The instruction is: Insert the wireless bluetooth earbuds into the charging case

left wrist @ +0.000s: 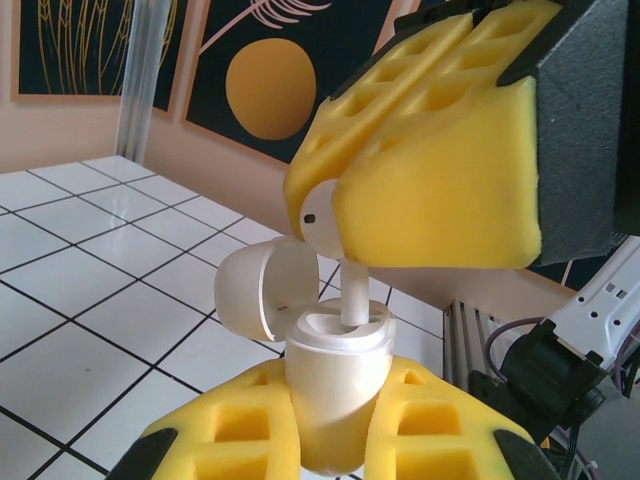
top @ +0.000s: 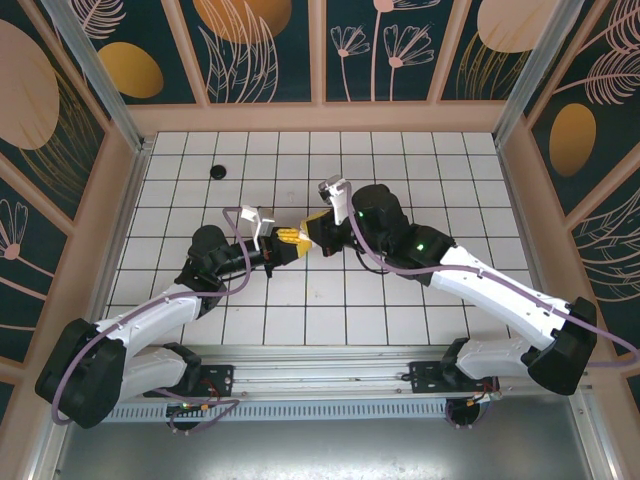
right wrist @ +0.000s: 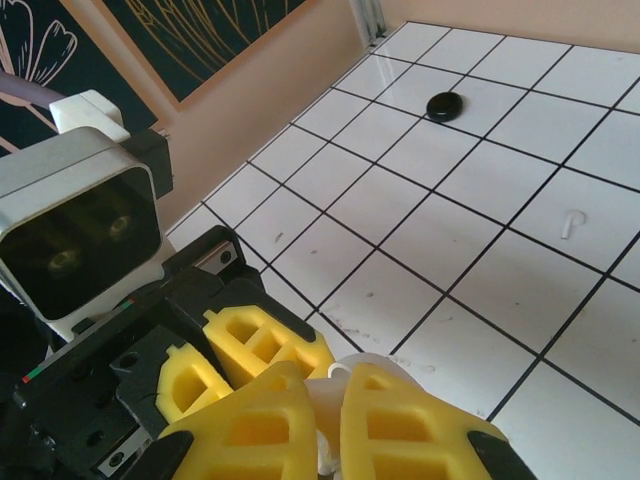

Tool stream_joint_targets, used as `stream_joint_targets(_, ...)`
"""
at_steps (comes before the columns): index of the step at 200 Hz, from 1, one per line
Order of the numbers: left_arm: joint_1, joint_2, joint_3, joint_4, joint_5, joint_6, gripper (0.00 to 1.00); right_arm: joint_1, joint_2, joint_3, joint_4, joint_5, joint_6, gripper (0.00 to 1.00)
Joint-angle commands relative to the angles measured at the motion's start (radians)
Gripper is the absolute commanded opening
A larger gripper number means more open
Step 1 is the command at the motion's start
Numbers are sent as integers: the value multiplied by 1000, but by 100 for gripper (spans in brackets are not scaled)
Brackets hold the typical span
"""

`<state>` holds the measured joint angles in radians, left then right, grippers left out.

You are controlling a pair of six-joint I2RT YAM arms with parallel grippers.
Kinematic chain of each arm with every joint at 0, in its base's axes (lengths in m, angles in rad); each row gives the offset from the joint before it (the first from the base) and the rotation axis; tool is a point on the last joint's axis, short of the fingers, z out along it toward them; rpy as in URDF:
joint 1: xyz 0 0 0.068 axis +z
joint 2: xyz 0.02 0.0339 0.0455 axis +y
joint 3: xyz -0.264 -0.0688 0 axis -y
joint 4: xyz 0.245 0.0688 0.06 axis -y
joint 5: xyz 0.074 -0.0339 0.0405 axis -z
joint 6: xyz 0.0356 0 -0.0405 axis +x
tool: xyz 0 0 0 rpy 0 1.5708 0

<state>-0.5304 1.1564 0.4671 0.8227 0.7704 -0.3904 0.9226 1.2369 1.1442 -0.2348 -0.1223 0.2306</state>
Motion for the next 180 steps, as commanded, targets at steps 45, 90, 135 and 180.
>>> stream_joint_targets(45, 1, -13, 5, 84, 0, -8, 0, 5, 10, -57, -19, -63, 55, 8)
stream_joint_targets(90, -1, -15, 4, 84, 0, -7, 0, 6, 13, -56, -23, -58, 73, 22)
stream_joint_targets(135, 0, -30, -17, 94, -10, -13, 0, 13, 9, 6, -54, -15, 81, 40)
stream_joint_targets(180, 0, -47, -24, 32, -48, 6, 0, 16, -33, -14, -20, 11, 107, 42)
